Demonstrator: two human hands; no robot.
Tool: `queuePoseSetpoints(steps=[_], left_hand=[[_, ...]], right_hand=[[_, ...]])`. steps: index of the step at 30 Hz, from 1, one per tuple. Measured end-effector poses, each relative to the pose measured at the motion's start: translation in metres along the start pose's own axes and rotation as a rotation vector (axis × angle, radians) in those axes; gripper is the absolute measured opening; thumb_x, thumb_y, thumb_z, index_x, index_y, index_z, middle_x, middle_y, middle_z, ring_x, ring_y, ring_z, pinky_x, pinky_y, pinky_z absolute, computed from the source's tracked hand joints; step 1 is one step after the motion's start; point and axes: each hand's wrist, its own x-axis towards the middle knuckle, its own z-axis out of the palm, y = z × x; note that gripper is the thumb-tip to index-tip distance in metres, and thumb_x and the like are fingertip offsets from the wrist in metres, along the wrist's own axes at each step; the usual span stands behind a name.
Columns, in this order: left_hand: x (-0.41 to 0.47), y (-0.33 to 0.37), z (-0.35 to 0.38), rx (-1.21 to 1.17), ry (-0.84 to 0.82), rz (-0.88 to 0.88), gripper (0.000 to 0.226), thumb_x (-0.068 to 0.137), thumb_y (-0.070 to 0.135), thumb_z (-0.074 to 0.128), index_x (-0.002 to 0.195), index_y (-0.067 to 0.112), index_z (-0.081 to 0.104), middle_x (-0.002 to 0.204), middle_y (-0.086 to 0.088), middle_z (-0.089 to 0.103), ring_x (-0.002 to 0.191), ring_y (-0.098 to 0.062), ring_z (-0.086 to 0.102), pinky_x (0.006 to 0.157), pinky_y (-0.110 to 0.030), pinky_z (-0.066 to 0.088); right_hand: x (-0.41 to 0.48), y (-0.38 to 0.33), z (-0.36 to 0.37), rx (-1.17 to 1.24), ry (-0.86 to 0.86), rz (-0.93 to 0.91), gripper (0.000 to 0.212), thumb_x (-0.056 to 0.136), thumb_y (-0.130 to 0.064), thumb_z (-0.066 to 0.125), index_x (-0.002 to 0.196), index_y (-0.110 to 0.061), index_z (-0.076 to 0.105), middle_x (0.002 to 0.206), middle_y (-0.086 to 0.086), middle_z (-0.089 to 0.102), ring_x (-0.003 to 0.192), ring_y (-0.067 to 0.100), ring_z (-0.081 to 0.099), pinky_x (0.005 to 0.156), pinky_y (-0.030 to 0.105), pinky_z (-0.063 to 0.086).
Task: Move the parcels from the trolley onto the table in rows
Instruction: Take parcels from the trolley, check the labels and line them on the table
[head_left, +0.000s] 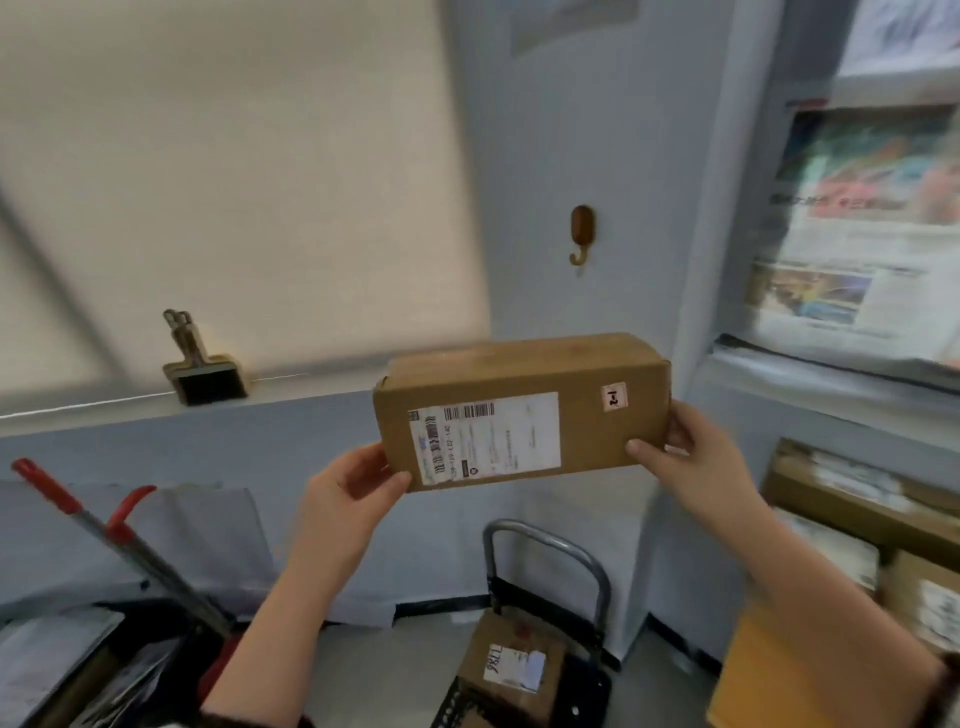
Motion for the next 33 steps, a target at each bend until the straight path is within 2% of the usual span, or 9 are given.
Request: queuePoseSetpoints(steps=[3, 7, 10, 14, 18, 21, 25, 28, 33], left_hand=[[-0.004, 0.011, 0.055, 0.019, -0.059, 0.003, 0.022, 0.082, 0.014, 0.07, 0.101, 0.024, 0.065, 0.077, 0.019, 0.07, 0.076, 0.008, 0.065, 0.06, -0.004, 0.046], [-0.03, 0.02, 0.141, 0.011, -0.115, -0.039, 0.021, 0.088, 0.026, 0.062, 0.107, 0.016, 0.067, 0.089, 0.008, 0.07, 0.075, 0.002, 0.065, 0.061, -0.008, 0.047], [-0.061, 0.03, 0.2, 0.068, -0.261, -0.104, 0.027, 0.086, 0.034, 0.065, 0.111, 0.025, 0.065, 0.094, 0.011, 0.068, 0.085, -0.004, 0.063, 0.072, -0.019, 0.048], [-0.118, 0.045, 0.271, 0.076, -0.447, -0.145, 0.019, 0.08, 0.027, 0.072, 0.094, 0.038, 0.067, 0.077, 0.022, 0.07, 0.075, 0.008, 0.063, 0.055, -0.007, 0.045], [-0.176, 0.059, 0.337, 0.077, -0.541, -0.18, 0.026, 0.077, 0.022, 0.075, 0.086, 0.044, 0.065, 0.077, 0.027, 0.069, 0.075, 0.006, 0.065, 0.059, -0.009, 0.048], [-0.213, 0.071, 0.382, 0.114, -0.584, -0.235, 0.039, 0.074, 0.03, 0.078, 0.112, 0.028, 0.067, 0.096, 0.008, 0.071, 0.09, -0.008, 0.064, 0.079, -0.025, 0.05], [-0.25, 0.097, 0.435, 0.134, -0.682, -0.186, 0.045, 0.078, 0.038, 0.072, 0.12, 0.026, 0.062, 0.095, 0.02, 0.063, 0.09, 0.002, 0.056, 0.069, -0.013, 0.043], [-0.262, 0.116, 0.472, 0.143, -0.76, -0.14, 0.031, 0.084, 0.04, 0.064, 0.109, 0.022, 0.069, 0.087, 0.02, 0.068, 0.084, 0.001, 0.061, 0.061, -0.01, 0.044], [-0.269, 0.144, 0.52, 0.223, -0.896, -0.008, 0.021, 0.083, 0.045, 0.063, 0.071, 0.03, 0.07, 0.068, 0.014, 0.069, 0.07, 0.001, 0.061, 0.059, -0.012, 0.042]], right_hand=[[-0.02, 0.02, -0.056, -0.014, 0.061, 0.115, 0.045, 0.075, -0.025, 0.075, 0.115, -0.026, 0.055, 0.101, -0.01, 0.064, 0.087, -0.001, 0.058, 0.07, 0.011, 0.04], [-0.068, 0.059, -0.129, -0.108, 0.049, 0.281, 0.041, 0.071, -0.031, 0.077, 0.106, -0.033, 0.055, 0.092, -0.02, 0.061, 0.082, -0.003, 0.057, 0.063, 0.013, 0.042], [-0.11, 0.094, -0.186, -0.179, 0.029, 0.364, 0.028, 0.077, -0.032, 0.072, 0.1, -0.034, 0.057, 0.09, -0.018, 0.06, 0.083, 0.002, 0.057, 0.066, 0.019, 0.046], [-0.164, 0.129, -0.262, -0.214, 0.045, 0.489, 0.013, 0.078, -0.033, 0.072, 0.079, -0.035, 0.058, 0.079, -0.017, 0.062, 0.074, -0.001, 0.056, 0.052, 0.008, 0.038], [-0.22, 0.164, -0.327, -0.143, 0.118, 0.64, 0.014, 0.077, -0.031, 0.073, 0.085, -0.032, 0.062, 0.084, -0.013, 0.065, 0.079, 0.003, 0.059, 0.056, 0.013, 0.041], [-0.258, 0.177, -0.37, -0.092, 0.196, 0.733, 0.011, 0.079, -0.035, 0.069, 0.085, -0.029, 0.063, 0.085, -0.008, 0.066, 0.081, 0.007, 0.06, 0.057, 0.017, 0.045], [-0.292, 0.183, -0.426, -0.038, 0.344, 0.801, 0.017, 0.087, -0.039, 0.058, 0.087, -0.023, 0.065, 0.089, -0.003, 0.065, 0.086, 0.014, 0.06, 0.076, 0.033, 0.052], [-0.309, 0.184, -0.455, -0.037, 0.463, 0.807, 0.018, 0.089, -0.035, 0.057, 0.091, -0.019, 0.065, 0.091, -0.001, 0.063, 0.087, 0.016, 0.058, 0.079, 0.037, 0.051], [-0.339, 0.188, -0.477, 0.029, 0.609, 0.847, 0.02, 0.092, -0.026, 0.053, 0.087, -0.012, 0.066, 0.088, 0.012, 0.065, 0.086, 0.026, 0.059, 0.078, 0.043, 0.049]])
